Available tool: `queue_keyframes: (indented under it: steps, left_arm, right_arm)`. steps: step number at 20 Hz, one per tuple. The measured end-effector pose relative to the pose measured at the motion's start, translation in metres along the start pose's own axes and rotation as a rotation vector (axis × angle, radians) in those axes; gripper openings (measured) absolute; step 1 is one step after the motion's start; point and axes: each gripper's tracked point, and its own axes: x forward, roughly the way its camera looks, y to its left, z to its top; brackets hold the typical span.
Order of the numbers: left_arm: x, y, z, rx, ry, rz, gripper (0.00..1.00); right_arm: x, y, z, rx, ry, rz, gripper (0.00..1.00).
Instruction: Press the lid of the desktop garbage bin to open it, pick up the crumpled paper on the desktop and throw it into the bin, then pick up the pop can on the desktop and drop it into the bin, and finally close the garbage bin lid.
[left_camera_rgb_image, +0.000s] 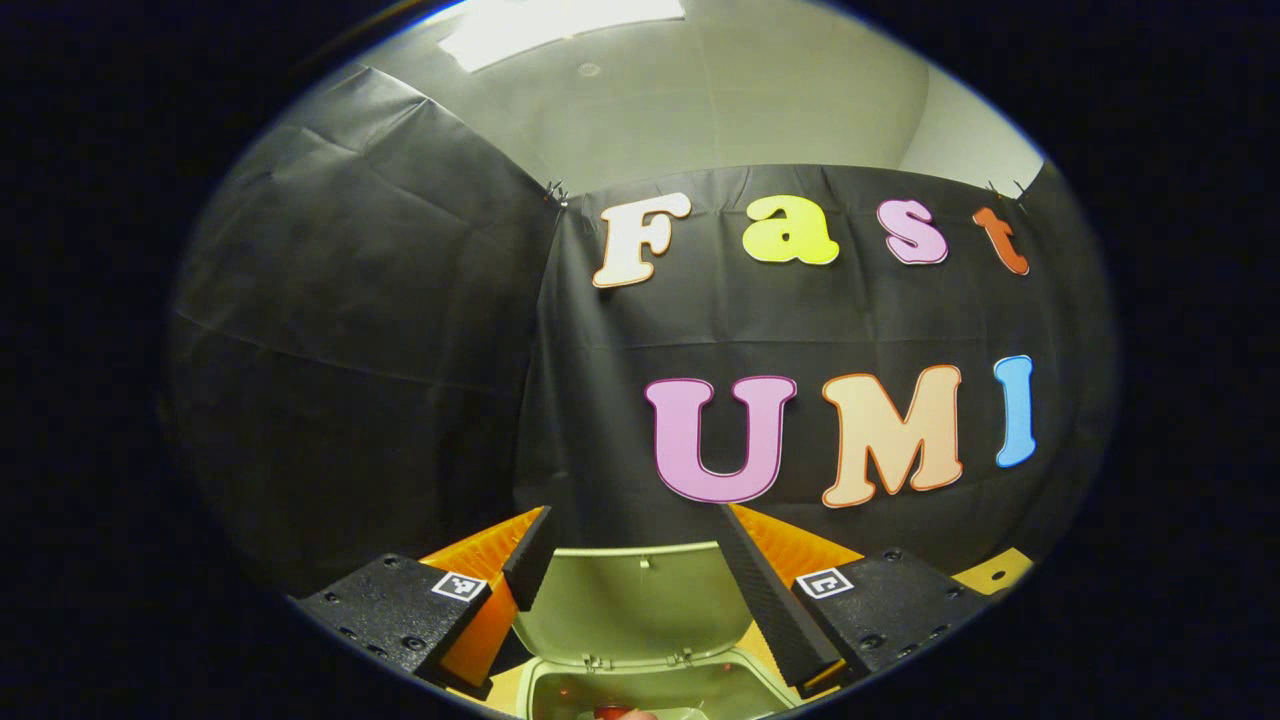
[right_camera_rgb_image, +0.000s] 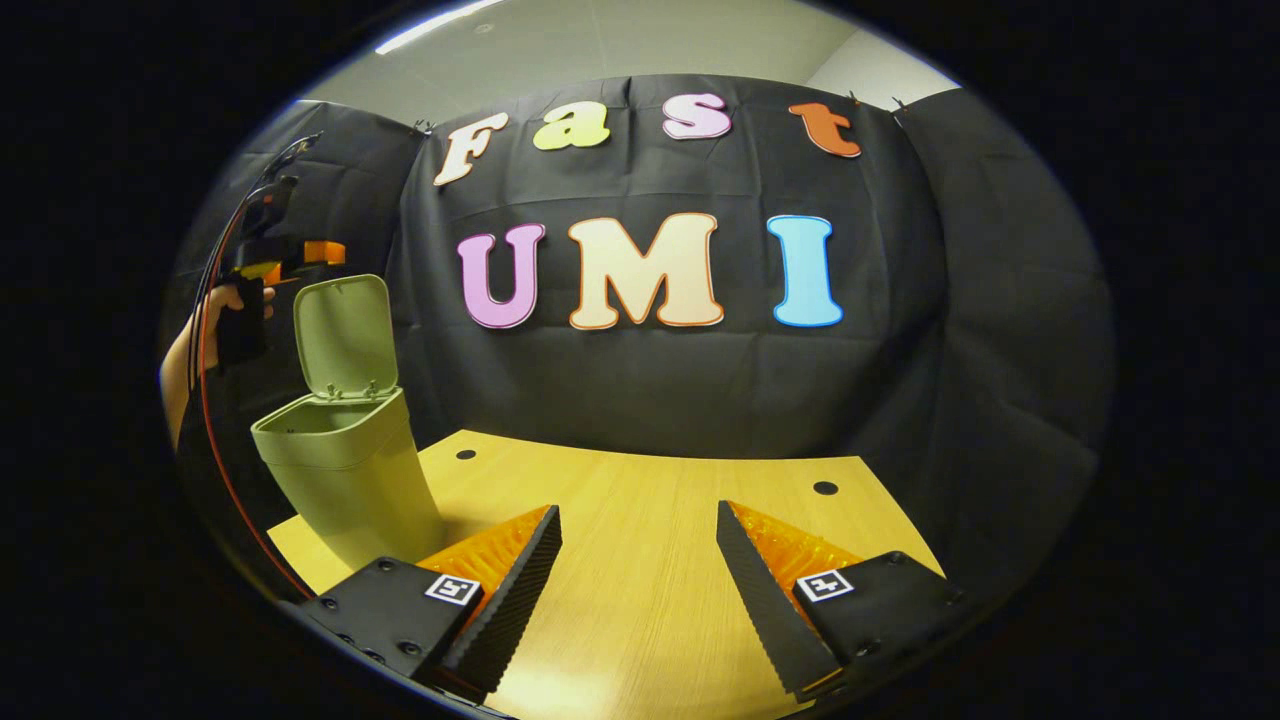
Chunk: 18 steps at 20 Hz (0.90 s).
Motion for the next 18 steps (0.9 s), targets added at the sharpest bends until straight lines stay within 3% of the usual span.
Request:
queue_keyframes:
  steps: [10, 12, 18]
  left_arm:
    - [0.052, 0.003, -0.033, 0.012, 0.19, -0.031, 0.97]
    - [0.048, -0.001, -0.048, 0.007, 0.255, -0.04, 0.97]
    - [0.019, -0.003, -0.045, -0.001, 0.245, -0.036, 0.97]
  right_arm:
    - [-0.003, -0.002, -0.008, 0.035, 0.01, -0.066, 0.99]
    - [-0.006, -0.003, -0.01, 0.035, 0.015, -0.063, 0.99]
    - [-0.014, -0.005, -0.014, 0.011, 0.02, -0.022, 0.99]
